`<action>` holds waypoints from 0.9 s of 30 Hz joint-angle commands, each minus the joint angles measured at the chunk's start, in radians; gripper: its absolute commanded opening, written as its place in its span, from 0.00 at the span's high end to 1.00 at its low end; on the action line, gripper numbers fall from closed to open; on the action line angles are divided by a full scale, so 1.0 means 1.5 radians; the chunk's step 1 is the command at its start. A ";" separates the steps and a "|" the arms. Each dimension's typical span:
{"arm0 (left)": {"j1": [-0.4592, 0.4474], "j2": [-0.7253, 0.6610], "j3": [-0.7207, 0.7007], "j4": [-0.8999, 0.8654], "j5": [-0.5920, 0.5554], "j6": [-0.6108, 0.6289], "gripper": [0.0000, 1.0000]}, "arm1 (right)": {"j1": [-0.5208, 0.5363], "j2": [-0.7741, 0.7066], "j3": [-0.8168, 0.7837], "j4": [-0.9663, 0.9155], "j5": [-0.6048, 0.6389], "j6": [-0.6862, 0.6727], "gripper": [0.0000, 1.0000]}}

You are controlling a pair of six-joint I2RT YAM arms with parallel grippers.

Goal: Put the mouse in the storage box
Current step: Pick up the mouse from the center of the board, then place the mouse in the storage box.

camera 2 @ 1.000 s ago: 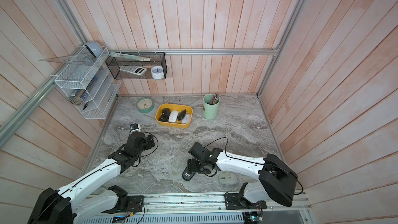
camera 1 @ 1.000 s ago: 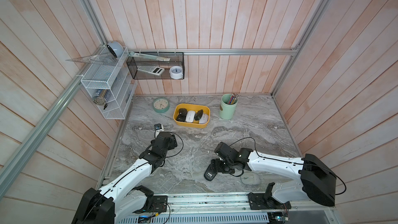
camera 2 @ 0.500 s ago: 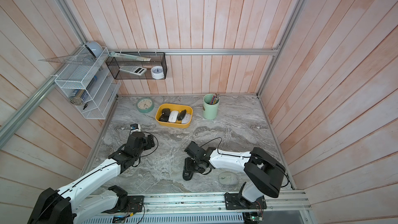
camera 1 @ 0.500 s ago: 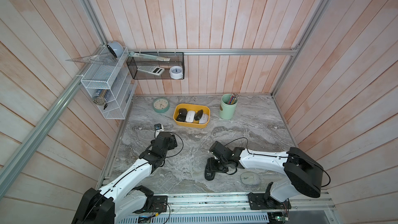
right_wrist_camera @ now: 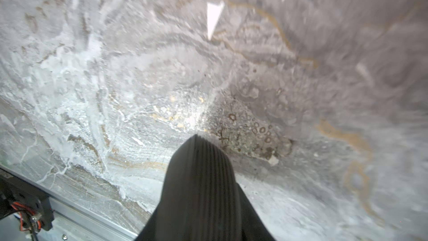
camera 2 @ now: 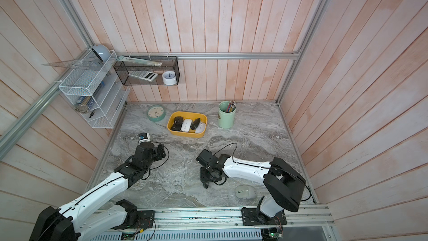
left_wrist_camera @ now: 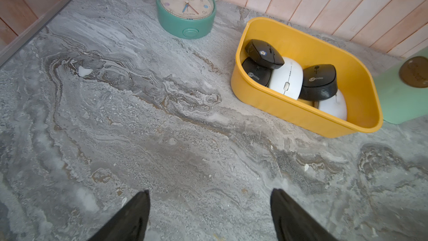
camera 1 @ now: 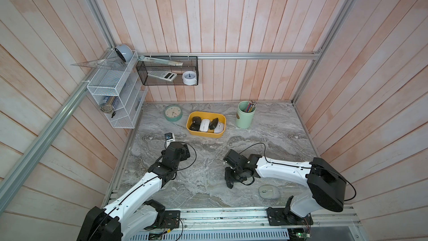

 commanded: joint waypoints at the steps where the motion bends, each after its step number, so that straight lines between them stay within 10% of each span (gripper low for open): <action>1: 0.002 -0.036 -0.015 -0.009 -0.028 0.003 0.13 | -0.014 0.018 0.112 -0.122 0.114 -0.108 0.71; 27: 0.002 -0.237 -0.054 -0.080 -0.158 -0.030 0.08 | -0.134 0.577 0.950 -0.283 0.462 -0.591 0.71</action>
